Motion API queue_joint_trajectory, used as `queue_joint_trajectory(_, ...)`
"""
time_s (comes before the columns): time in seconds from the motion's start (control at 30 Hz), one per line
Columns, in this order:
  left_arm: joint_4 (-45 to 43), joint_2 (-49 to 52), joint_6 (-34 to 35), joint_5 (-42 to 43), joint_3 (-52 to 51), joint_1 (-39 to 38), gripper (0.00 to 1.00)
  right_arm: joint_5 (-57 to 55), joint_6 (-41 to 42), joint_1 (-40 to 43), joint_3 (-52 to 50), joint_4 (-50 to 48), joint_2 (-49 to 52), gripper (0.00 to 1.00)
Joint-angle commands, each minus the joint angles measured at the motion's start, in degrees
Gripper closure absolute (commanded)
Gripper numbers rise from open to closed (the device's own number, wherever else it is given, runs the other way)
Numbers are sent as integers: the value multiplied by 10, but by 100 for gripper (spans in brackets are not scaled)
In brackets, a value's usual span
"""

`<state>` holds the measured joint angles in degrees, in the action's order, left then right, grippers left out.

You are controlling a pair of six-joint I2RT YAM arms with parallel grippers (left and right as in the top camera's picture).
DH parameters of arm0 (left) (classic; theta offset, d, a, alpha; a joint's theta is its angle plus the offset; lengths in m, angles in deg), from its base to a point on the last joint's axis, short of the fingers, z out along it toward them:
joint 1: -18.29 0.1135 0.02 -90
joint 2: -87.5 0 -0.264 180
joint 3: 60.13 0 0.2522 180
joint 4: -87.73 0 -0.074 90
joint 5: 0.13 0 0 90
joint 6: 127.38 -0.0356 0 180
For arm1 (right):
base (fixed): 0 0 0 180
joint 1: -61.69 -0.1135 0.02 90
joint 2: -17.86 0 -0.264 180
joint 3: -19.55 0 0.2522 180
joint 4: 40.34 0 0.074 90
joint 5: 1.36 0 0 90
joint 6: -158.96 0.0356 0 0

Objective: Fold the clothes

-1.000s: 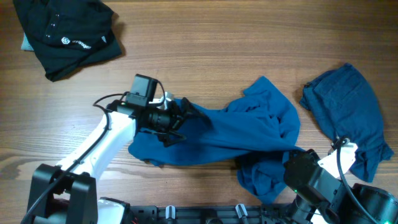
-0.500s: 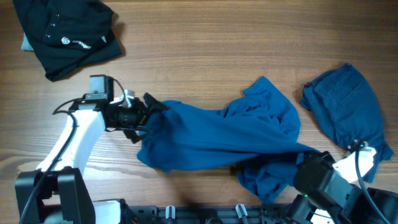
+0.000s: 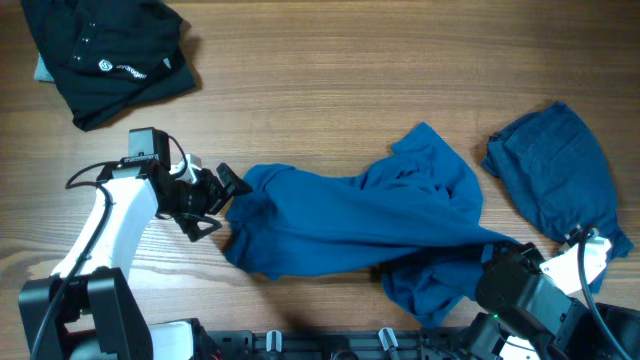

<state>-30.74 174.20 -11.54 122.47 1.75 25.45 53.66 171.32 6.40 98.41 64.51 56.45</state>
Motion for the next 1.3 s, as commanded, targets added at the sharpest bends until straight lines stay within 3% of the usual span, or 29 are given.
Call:
queue_joint_trajectory(0.0, -6, 4, -32, -14, -13, 2, 0, -23, 7, 2, 13, 1, -6, 92)
queue_joint_trajectory(0.87, -116, 5, -14, -29, -102, 0, 0, -9, 6, 2, 13, -26, -6, 91)
queue_joint_trajectory(1.27, -170, 47, 17, -24, -115, -62, 0, 1, -4, 2, 13, -37, -6, 91)
